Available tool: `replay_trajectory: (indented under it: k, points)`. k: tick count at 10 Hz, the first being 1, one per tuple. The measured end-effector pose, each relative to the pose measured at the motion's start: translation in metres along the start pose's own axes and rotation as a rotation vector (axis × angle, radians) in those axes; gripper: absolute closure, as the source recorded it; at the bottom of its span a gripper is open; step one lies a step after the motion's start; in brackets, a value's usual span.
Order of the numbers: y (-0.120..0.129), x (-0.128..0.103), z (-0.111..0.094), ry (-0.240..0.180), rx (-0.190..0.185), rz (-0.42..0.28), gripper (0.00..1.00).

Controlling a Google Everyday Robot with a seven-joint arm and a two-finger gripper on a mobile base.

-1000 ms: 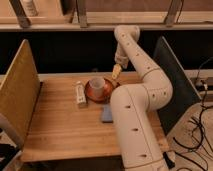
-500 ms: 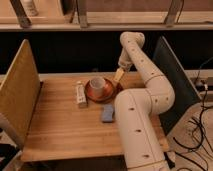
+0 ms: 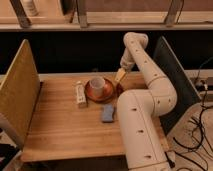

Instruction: Place the pepper in the ceramic cup

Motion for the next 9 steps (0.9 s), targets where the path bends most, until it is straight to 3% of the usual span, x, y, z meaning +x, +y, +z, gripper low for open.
replay_trajectory:
  k: [5, 6, 8, 9]
  points:
    - [0.002, 0.052, -0.032, 0.129, 0.007, -0.027, 0.2]
    - [0.015, 0.058, -0.035, 0.154, -0.014, -0.041, 0.2]
    - [0.031, 0.053, -0.031, 0.153, -0.04, -0.063, 0.2]
    - [0.045, 0.05, -0.021, 0.189, -0.009, -0.078, 0.2]
